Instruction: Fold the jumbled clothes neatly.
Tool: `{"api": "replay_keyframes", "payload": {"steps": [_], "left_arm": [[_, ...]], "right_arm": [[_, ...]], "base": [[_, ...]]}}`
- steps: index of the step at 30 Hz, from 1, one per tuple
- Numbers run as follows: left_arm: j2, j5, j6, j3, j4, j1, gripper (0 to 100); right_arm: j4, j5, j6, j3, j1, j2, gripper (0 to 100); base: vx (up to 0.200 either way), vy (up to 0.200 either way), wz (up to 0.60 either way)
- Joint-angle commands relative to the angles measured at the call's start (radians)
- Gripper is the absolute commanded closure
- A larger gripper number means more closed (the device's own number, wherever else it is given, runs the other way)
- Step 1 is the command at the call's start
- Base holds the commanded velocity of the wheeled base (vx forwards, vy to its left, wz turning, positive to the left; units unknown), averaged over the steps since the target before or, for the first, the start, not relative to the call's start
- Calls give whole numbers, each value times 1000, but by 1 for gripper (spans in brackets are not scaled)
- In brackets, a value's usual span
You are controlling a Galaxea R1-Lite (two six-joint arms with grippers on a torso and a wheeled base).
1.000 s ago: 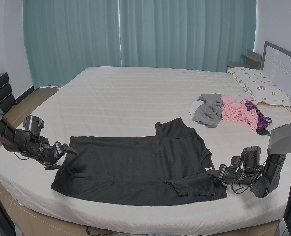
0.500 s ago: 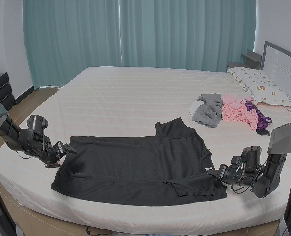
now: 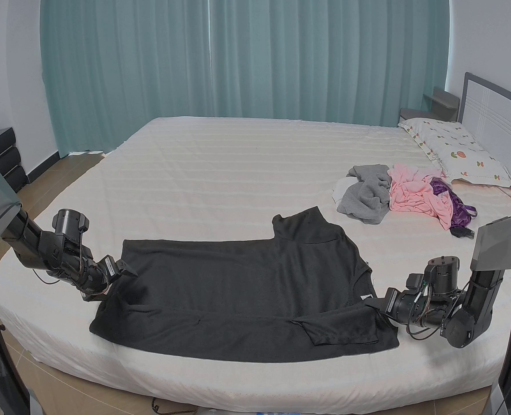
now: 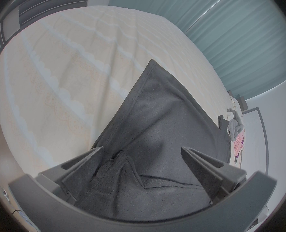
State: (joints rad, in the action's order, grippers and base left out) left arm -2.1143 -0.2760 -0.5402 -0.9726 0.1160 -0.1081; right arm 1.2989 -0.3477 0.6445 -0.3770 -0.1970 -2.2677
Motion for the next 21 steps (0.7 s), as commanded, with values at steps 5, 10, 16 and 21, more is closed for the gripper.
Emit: {"api": "replay_keyframes", "payload": {"steps": [5, 10, 16, 21], "left_arm": [[-4, 1, 0, 12, -9, -8, 100], [11, 1, 0, 21, -13, -41, 100], [25, 1, -1, 28, -13, -71, 100], [33, 1, 0, 41, -10, -90, 100]], "right_arm": [[0, -1, 0, 0, 1, 0, 100], [0, -1, 1, -3, 4, -4, 100], [2, -1, 3, -8, 4, 0, 100], [10, -1, 6, -10, 5, 4, 100]], "base": [[0, 0, 0], [0, 0, 0], [0, 0, 0], [0, 0, 0]]}}
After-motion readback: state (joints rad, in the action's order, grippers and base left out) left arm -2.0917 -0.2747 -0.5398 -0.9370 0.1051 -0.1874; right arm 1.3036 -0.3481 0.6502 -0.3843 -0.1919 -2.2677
